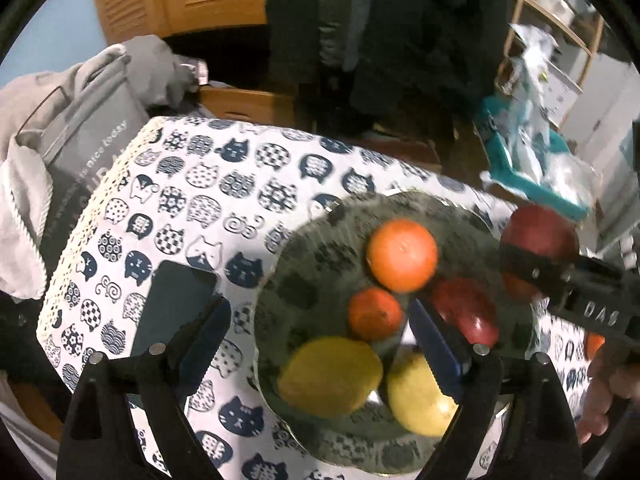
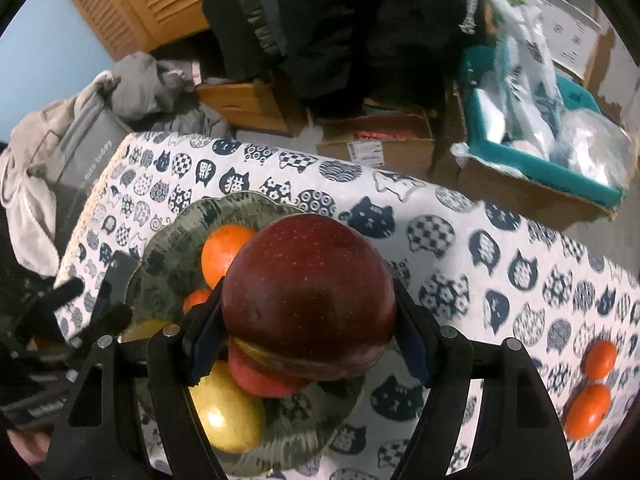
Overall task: Organize fruits
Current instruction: 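Lower the red apple into the bowl and open the right tool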
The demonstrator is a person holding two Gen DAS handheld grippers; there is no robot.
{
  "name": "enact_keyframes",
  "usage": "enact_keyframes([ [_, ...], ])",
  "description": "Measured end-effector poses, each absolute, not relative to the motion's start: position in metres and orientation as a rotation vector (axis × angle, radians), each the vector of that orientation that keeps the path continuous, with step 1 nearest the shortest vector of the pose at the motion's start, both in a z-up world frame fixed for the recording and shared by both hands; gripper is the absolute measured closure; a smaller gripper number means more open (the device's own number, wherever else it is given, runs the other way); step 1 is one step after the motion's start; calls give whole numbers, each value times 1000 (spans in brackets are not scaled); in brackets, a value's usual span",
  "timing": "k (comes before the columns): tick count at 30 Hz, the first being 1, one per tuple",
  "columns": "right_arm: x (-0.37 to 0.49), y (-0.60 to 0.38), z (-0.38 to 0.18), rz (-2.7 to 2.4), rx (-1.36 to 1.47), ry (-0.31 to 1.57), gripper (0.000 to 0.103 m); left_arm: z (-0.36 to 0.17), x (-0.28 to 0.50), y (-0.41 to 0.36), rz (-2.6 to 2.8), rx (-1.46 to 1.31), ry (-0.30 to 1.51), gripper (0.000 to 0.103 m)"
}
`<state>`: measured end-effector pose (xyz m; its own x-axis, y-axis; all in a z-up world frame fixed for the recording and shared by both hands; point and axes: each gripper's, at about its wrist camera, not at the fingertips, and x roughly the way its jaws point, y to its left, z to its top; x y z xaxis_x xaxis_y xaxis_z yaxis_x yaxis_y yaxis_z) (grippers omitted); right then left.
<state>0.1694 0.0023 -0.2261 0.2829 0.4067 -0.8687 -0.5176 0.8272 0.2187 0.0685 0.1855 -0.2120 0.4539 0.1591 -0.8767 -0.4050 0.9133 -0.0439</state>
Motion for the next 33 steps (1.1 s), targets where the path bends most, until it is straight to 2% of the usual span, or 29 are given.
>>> enact_keyframes([
  [17,182,35,-242,659,-203,1174,25,-212,66,206,395,-315,1037,11],
  [33,168,1,-187,613,-172,1053,22,-181,63,190,359,-312,974,11],
])
